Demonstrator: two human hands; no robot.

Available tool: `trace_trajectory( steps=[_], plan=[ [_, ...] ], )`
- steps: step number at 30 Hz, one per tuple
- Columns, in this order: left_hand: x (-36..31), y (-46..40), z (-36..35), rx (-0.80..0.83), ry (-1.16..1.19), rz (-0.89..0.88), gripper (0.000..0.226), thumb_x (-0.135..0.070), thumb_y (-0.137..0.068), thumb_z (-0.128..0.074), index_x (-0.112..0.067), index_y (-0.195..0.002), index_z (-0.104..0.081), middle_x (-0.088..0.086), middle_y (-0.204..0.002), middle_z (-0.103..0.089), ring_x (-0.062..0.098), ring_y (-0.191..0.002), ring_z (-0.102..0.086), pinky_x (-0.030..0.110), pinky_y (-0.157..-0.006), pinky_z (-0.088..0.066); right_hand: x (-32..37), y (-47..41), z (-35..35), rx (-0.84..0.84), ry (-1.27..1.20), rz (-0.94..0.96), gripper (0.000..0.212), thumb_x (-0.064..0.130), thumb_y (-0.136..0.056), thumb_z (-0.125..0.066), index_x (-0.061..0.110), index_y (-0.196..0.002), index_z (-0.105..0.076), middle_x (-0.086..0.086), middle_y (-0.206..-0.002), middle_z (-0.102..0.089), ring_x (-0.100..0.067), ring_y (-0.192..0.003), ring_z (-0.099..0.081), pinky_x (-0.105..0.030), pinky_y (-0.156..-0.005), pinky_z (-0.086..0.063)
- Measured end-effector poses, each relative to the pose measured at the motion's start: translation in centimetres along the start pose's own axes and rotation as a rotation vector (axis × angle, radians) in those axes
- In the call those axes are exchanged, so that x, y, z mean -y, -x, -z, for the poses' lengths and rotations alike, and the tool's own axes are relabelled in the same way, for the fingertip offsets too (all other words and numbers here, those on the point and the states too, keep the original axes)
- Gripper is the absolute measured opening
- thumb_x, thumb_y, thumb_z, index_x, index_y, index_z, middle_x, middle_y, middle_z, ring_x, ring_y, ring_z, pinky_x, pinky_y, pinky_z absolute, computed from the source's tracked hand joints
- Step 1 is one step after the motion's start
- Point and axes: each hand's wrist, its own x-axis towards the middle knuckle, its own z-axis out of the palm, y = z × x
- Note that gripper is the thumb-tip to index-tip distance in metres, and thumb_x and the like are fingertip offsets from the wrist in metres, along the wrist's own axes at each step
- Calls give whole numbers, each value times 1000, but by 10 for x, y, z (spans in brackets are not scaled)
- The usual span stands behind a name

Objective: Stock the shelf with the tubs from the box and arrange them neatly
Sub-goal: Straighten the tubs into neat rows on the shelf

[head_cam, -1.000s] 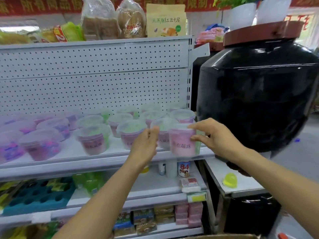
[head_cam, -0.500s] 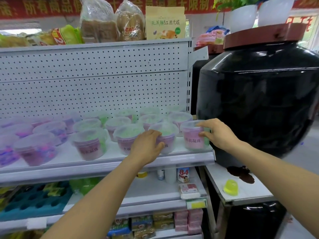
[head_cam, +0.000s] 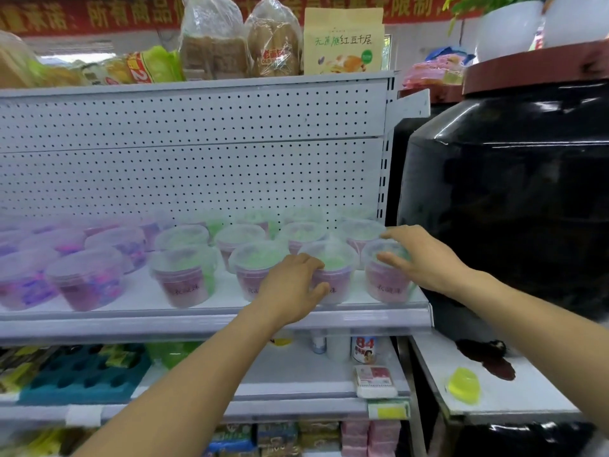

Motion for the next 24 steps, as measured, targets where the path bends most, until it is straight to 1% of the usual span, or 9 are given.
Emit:
trace_trajectory(
  steps=[4,8,10,12,15,17,19,22,24],
  plan=[
    [10,-12,10,-46,-42,-100,30,-40,-90,-56,-24,-113,-66,-1,-112,-64,20,-109,-50,36,-90,-43,23,-33,-10,71,-79,80,41,38,-95,-51,24,-133,-52,3,-138,-52,-17,-129,-43,-39,-106,-37],
    [22,-22,6,-66,42,-190,17,-33,-85,-65,-28,-100,-72,-4,-93,-61,19,-100,-51,39,-82,-46,40,-56,-31,180,-135,18,40,34,-95,-52,20,-132,-55,4,-135,-56,-14,-121,-52,-31,-104,-39],
    [29,-25,3,-77,109,-214,14,-34,-84,-67,-30,-95,-73,-7,-85,-57,16,-95,-50,39,-78,-47,42,-63,-38,214,-81,26,35,33,-95,-52,15,-123,-63,0,-126,-64,-17,-116,-57,-36,-101,-43],
    [36,-29,2,-74,141,-250,13,-37,-83,-68,-30,-93,-74,-7,-83,-58,15,-92,-51,39,-76,-48,43,-69,-39,193,-53,22,33,33,-95,-51,10,-113,-66,-4,-114,-69,-22,-108,-60,-41,-95,-45],
    [41,-36,6,-43,183,-323,13,-39,-82,-69,-30,-89,-75,-6,-79,-60,13,-87,-53,39,-73,-49,46,-80,-38,185,-63,-25,39,38,-94,-51,21,-129,-56,6,-105,-66,-19,-108,-58,-38,-98,-43],
    [43,-41,10,-9,213,-361,15,-43,-81,-68,-31,-86,-74,-8,-79,-62,8,-84,-54,38,-73,-49,47,-88,-40,239,-4,-18,40,41,-94,-49,27,-131,-53,8,-109,-65,-17,-110,-57,-36,-100,-42],
    [46,-46,14,49,265,-393,17,-46,-81,-67,-31,-86,-73,-10,-81,-65,4,-82,-57,35,-74,-50,46,-96,-41,284,76,1,36,42,-94,-48,31,-127,-57,10,-115,-64,-15,-107,-58,-36,-99,-43],
    [58,-66,25,145,400,-391,17,-42,-83,-66,-27,-88,-73,-13,-86,-70,0,-81,-62,25,-76,-49,43,-114,-38,246,24,14,28,40,-92,-51,30,-116,-64,11,-106,-65,-8,-84,-59,-32,-85,-50],
    [75,-92,32,101,419,-337,14,-35,-86,-67,-24,-89,-74,-10,-87,-72,1,-80,-62,25,-79,-49,37,-131,-33,158,-1,10,24,36,-92,-53,28,-108,-68,9,-105,-68,-7,-81,-58,-31,-78,-50]
  ],
)
